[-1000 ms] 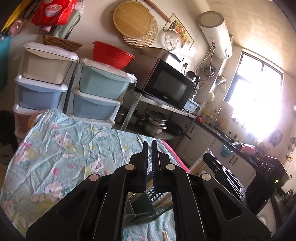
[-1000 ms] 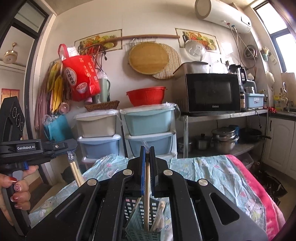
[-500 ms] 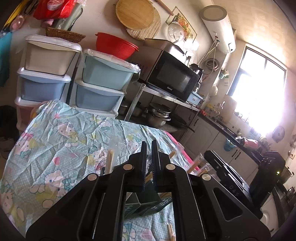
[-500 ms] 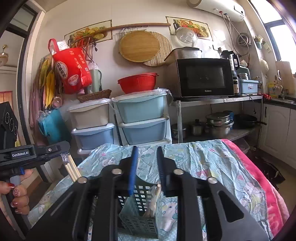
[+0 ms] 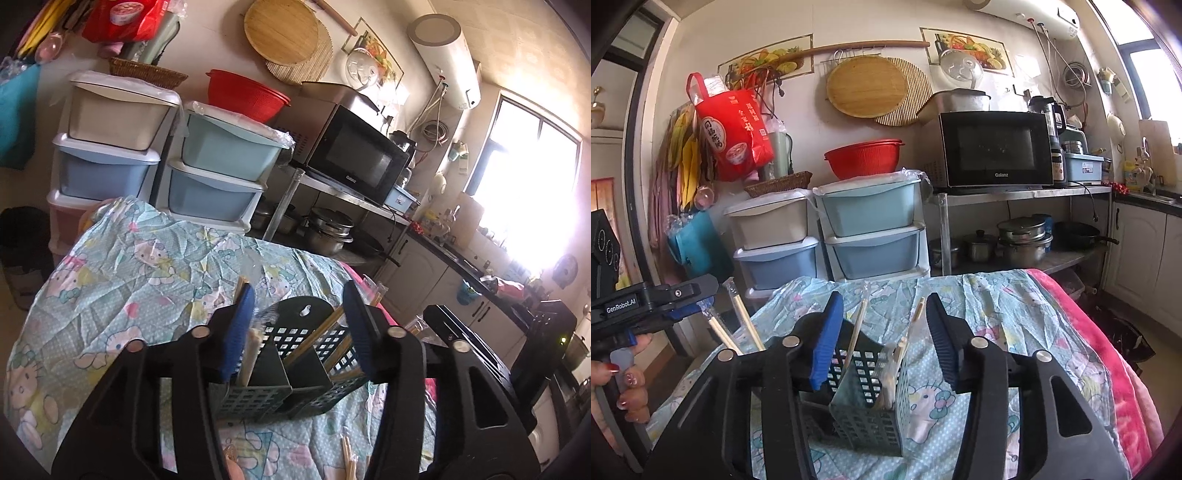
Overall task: Organize utensils
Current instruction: 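Withdraw both open grippers from the caddy toward the chopstick pile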
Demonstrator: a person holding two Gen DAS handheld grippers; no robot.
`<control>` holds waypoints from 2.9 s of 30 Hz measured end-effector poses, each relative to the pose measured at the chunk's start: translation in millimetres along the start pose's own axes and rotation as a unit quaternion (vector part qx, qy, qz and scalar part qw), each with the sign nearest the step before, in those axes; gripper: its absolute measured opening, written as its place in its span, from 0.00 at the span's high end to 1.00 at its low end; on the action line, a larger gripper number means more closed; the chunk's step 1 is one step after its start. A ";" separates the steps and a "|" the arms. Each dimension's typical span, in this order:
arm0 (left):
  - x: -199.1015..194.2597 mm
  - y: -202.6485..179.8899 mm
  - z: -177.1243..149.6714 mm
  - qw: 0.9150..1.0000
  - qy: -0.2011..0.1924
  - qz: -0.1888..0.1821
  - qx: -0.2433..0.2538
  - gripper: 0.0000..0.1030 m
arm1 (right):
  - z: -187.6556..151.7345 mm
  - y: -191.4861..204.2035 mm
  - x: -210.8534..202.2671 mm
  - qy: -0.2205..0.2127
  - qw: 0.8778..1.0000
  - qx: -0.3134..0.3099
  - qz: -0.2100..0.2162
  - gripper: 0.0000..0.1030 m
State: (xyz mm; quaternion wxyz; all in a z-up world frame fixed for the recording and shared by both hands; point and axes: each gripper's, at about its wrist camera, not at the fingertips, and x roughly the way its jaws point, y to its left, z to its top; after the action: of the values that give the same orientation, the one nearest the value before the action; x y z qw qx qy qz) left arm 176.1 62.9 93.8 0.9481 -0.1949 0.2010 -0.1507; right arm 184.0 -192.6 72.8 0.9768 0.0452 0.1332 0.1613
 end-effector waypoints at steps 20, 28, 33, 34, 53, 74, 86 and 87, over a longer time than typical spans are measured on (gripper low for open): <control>-51.6 -10.1 -14.9 1.000 -0.027 0.002 0.002 0.10 | -4.0 -10.0 -39.8 0.004 1.000 0.010 -0.005 0.42; -55.9 -13.9 -33.2 1.000 -0.013 0.007 0.010 0.10 | -13.1 -9.1 -49.5 0.015 1.000 0.009 -0.009 0.42; -53.4 -12.8 -45.3 1.000 0.002 0.010 0.011 0.10 | -21.5 -4.3 -53.9 0.026 1.000 -0.004 -0.007 0.42; -52.4 -12.0 -48.1 1.000 0.006 0.012 0.010 0.10 | -23.0 -3.5 -54.8 0.027 1.000 -0.005 -0.007 0.42; -47.7 5.9 -88.0 0.998 0.058 0.035 -0.007 0.10 | -54.9 -3.4 -58.5 0.080 0.997 0.001 -0.001 0.42; -42.0 9.3 -141.9 0.990 0.135 0.034 -0.008 0.10 | -96.9 -18.8 -46.0 0.170 0.985 0.025 0.006 0.63; -42.0 18.2 -165.1 0.983 0.177 0.038 -0.037 0.10 | -120.3 -6.5 -30.9 0.231 0.972 0.020 0.046 0.67; -42.6 19.0 -167.2 0.982 0.181 0.037 -0.039 0.10 | -122.9 -4.9 -29.3 0.236 0.970 0.019 0.048 0.67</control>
State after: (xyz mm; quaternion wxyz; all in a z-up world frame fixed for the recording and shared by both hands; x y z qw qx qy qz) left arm 69.3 43.4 -41.6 0.8928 -0.1938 0.3818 -0.1400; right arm 125.1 -201.2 -38.6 0.9080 0.0307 0.3604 0.2114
